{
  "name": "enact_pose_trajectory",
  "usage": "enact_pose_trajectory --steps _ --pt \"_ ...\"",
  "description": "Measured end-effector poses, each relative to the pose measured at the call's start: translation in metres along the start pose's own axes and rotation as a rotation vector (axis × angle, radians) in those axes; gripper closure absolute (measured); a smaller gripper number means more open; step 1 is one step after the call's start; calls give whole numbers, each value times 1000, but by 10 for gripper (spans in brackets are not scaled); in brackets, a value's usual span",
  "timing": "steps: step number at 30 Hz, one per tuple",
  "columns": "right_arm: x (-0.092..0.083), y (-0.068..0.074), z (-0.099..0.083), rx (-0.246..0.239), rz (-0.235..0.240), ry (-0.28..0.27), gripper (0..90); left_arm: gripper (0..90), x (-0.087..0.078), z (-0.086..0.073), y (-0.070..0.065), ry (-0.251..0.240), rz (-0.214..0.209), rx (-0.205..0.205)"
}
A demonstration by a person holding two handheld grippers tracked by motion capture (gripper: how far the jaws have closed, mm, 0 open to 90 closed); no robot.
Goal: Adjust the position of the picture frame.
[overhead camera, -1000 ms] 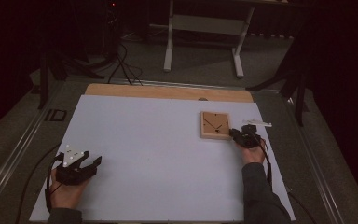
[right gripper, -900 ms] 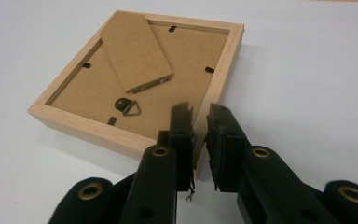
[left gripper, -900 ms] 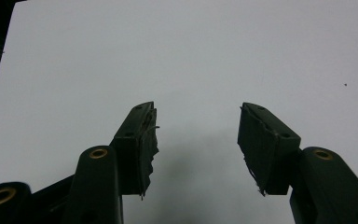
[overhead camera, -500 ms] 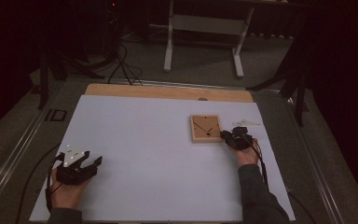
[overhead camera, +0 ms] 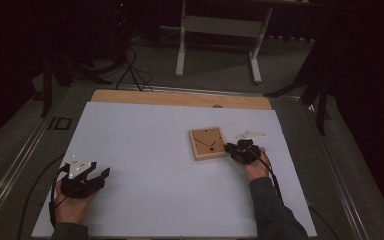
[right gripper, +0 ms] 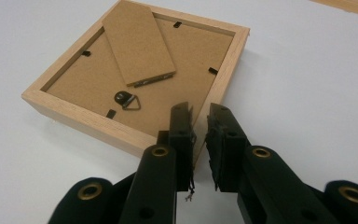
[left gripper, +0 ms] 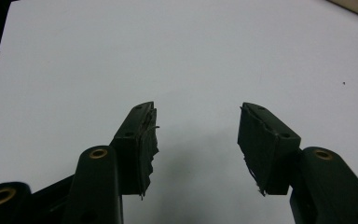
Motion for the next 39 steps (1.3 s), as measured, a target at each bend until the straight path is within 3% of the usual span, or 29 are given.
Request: enact_pose_trajectory --steps 20,21,28,36,39 --pt "8 62 12 -176 198 -21 803 466 1 0 -1 1 -4 3" --pt "8 69 13 -198 226 -27 803 466 0 1 -1 0 -6 2" --pt "8 85 14 -246 293 -35 803 465 1 1 -3 1 -10 5" --pt "7 89 15 -256 278 -27 774 469 3 1 -6 6 -20 8" --pt "1 92 19 -256 273 -47 747 480 5 1 -10 10 -37 14"
Point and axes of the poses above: each handheld gripper's, and its own axes: x roughly forward along the jaws, z roughly out of its top, y roughly to its left, the point moved 10 cm from there along x, roughly forward along the jaws, and after that the axes turned 8 degrees about -x, right-handed, at the moved point
